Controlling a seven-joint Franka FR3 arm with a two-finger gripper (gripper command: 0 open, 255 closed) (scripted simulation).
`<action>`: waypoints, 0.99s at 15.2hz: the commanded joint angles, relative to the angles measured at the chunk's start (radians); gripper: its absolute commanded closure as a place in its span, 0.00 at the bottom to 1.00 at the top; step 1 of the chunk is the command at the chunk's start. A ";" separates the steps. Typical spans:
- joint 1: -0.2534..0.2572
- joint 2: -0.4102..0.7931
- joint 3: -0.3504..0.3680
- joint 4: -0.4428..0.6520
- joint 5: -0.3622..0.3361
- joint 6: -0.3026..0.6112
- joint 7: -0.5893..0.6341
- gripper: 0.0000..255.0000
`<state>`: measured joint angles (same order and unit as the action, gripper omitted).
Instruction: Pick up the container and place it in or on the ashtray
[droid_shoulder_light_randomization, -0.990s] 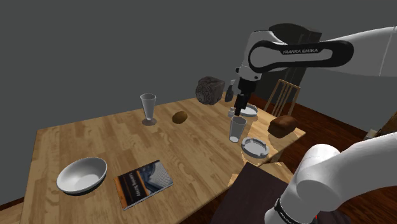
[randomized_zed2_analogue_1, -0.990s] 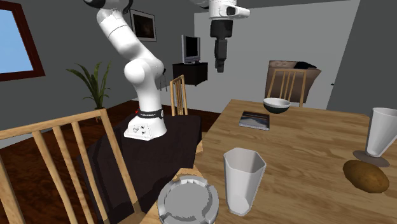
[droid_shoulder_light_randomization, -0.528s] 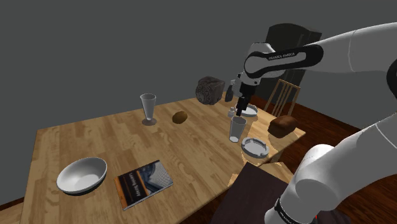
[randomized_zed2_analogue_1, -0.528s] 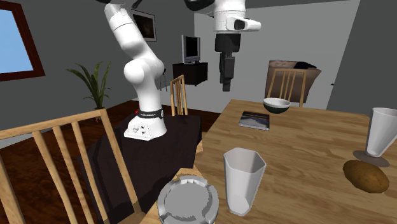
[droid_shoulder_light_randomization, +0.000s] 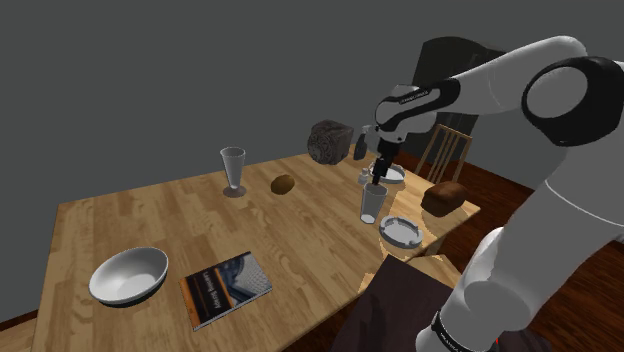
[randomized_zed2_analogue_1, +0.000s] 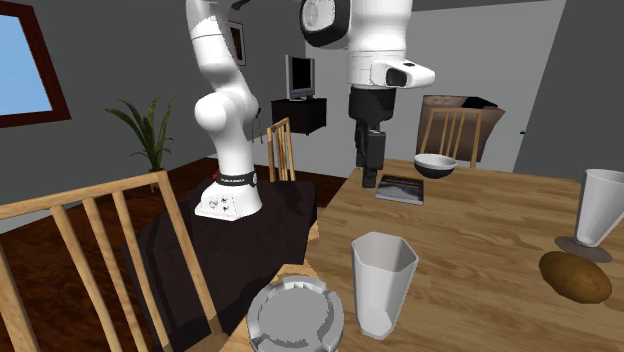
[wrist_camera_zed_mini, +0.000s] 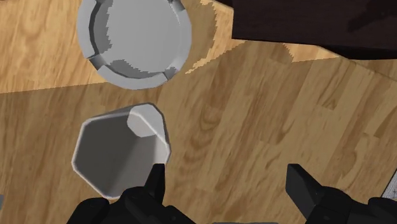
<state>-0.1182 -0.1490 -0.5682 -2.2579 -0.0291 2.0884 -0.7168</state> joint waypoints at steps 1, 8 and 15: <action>-0.006 0.083 -0.035 0.051 0.051 0.018 -0.071 0.00; -0.093 0.393 -0.069 0.247 0.277 0.043 -0.304 0.00; -0.198 0.589 -0.029 0.392 0.401 0.043 -0.413 0.00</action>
<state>-0.3099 0.4259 -0.6022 -1.8728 0.3629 2.1262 -1.1227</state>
